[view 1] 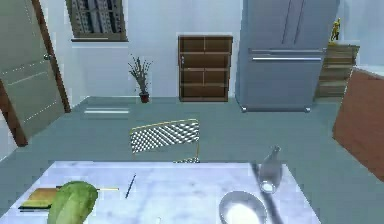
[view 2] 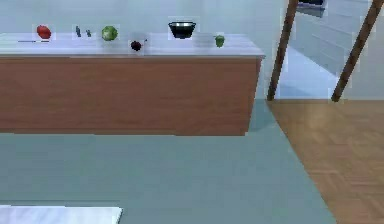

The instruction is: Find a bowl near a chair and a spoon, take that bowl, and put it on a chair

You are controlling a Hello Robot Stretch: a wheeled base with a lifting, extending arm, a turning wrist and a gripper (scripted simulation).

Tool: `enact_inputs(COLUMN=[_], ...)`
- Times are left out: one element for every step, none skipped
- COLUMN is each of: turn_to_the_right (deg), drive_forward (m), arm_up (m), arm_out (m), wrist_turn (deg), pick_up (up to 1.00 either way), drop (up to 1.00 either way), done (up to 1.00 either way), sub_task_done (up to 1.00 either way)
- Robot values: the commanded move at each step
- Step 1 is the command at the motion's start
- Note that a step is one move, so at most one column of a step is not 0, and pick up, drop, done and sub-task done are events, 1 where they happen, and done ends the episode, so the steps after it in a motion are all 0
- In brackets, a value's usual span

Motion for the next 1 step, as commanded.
enact_inputs(turn_to_the_right=[-45.0], drive_forward=[0.00], arm_up=[0.00], arm_out=[0.00], wrist_turn=[0.0], pick_up=[0.00], drop=[0.00], done=[0.00], sub_task_done=[0.00])
